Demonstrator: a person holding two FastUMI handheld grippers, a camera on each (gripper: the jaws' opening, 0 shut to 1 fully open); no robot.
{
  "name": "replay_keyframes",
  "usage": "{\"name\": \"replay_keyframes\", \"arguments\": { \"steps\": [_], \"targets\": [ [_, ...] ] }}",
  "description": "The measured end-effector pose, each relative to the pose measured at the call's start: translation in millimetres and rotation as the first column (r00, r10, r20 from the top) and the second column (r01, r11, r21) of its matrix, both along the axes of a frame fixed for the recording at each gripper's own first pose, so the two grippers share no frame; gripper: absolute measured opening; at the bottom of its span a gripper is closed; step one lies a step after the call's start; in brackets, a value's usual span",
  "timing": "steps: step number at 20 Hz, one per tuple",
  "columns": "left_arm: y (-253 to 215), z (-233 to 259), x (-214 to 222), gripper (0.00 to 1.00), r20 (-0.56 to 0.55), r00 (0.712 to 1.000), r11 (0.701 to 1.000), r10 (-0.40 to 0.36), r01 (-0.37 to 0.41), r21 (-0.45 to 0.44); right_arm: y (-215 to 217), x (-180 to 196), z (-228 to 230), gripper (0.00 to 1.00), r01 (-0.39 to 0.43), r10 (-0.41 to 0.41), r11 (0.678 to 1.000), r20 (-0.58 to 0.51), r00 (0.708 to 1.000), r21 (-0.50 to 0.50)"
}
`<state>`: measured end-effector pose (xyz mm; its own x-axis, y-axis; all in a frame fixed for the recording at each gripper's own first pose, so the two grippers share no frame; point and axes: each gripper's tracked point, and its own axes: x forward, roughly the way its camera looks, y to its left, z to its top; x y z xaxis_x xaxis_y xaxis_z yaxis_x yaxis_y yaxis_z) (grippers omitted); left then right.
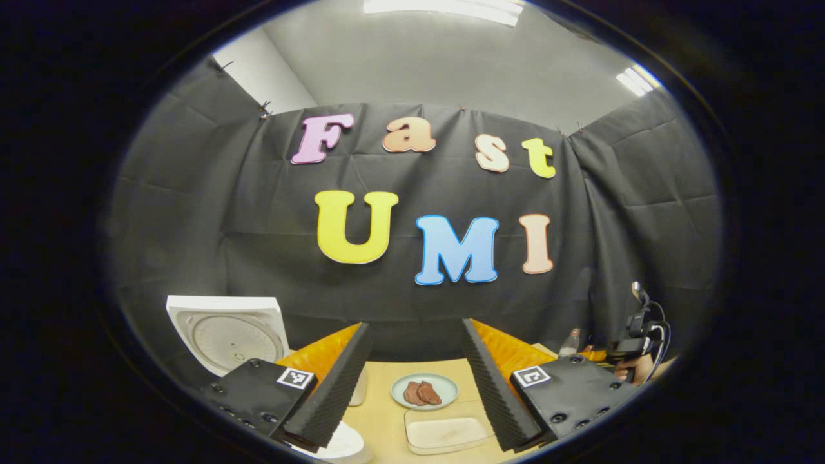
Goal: Close the left gripper, press the button to open the rice cooker; take a wooden spoon from the chopstick holder with the right hand, scoop a spoonful of rice and pour it into the rice cooker, then put the wooden spoon back into the chopstick holder.
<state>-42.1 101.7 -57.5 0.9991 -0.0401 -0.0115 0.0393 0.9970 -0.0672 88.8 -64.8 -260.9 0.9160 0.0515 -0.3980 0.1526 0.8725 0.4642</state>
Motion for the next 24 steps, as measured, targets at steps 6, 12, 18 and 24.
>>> {"name": "replay_keyframes", "arguments": {
  "steps": [6, 12, 18, 24],
  "targets": [
    [17, 3, -19, 0.97, -0.017, 0.997, 0.997, 0.069, -0.068, 0.033, 14, 6, -47, 0.06, -0.050, 0.044, 0.993, -0.060, 0.997, -0.107],
    [19, 5, -27, 0.97, -0.027, 0.996, 0.995, 0.089, -0.088, 0.056, 11, 2, -70, 0.06, -0.036, 0.022, 0.991, -0.109, 0.994, -0.132],
    [18, -1, -19, 0.96, -0.024, 0.997, 0.997, 0.079, -0.078, 0.023, -33, -18, -37, 1.00, 0.027, -0.042, 0.949, -0.043, 0.998, -0.314],
    [75, 9, 5, 0.96, -0.007, 0.984, 0.984, 0.181, -0.181, 0.002, -29, -52, 53, 0.99, 0.054, -0.006, 0.916, 0.119, 0.993, -0.397]
  ]
}}
